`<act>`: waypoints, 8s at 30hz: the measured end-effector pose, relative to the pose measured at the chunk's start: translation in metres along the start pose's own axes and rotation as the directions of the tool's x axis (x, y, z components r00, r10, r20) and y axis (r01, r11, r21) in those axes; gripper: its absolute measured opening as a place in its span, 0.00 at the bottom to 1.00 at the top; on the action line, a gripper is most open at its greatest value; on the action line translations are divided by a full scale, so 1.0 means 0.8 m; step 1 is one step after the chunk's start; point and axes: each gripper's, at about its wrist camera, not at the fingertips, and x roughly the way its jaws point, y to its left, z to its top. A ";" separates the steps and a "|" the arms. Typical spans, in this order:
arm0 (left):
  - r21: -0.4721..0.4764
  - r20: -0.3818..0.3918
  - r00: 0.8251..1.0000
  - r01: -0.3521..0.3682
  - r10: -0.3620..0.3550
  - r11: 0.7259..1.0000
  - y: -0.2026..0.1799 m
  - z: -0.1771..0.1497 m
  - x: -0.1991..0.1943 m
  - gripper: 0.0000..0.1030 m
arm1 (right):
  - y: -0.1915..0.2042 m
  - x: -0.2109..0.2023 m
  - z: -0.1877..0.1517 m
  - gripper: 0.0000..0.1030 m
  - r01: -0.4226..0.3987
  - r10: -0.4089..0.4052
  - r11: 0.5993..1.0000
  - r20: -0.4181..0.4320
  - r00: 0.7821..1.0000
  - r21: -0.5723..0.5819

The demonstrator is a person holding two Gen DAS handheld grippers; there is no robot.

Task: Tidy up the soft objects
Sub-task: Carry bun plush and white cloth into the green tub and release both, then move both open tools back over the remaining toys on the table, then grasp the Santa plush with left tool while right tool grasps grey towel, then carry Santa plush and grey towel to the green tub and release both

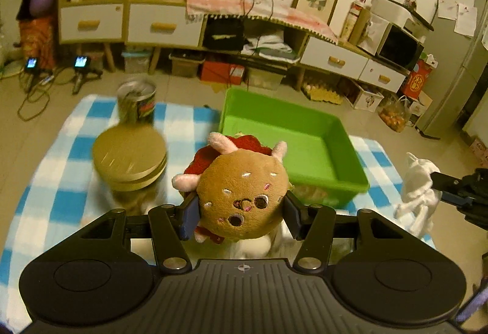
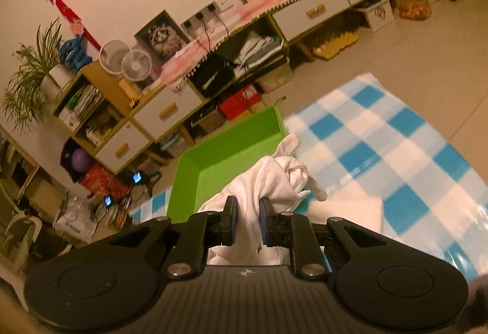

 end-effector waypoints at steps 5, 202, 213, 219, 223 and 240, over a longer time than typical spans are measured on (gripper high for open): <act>0.039 0.032 0.999 0.017 -0.018 0.999 -0.021 0.023 0.036 0.54 | 0.002 0.043 0.016 0.00 -0.040 0.038 0.998 0.035 0.999 0.048; 0.117 0.169 0.964 0.188 -0.206 0.975 0.005 -0.055 -0.033 0.64 | 0.005 -0.009 -0.056 0.09 0.019 0.027 0.916 0.109 0.994 -0.400; 0.069 0.197 0.963 0.175 -0.186 0.982 -0.048 0.010 0.011 0.64 | 0.013 0.013 -0.001 0.09 0.022 0.031 0.950 0.163 0.986 -0.311; 0.044 0.181 0.964 0.191 -0.195 0.981 -0.071 0.056 0.063 0.64 | 0.016 0.043 0.021 0.09 0.005 0.041 0.963 0.163 0.986 -0.269; 0.035 0.140 0.965 0.218 -0.221 0.975 -0.086 0.083 0.107 0.64 | 0.012 0.072 0.029 0.09 -0.031 0.058 0.978 0.128 0.990 -0.206; 0.111 -0.122 0.989 0.101 -0.087 0.989 -0.094 0.068 0.249 0.64 | -0.010 0.172 0.008 0.09 0.035 -0.043 0.988 -0.051 0.998 -0.149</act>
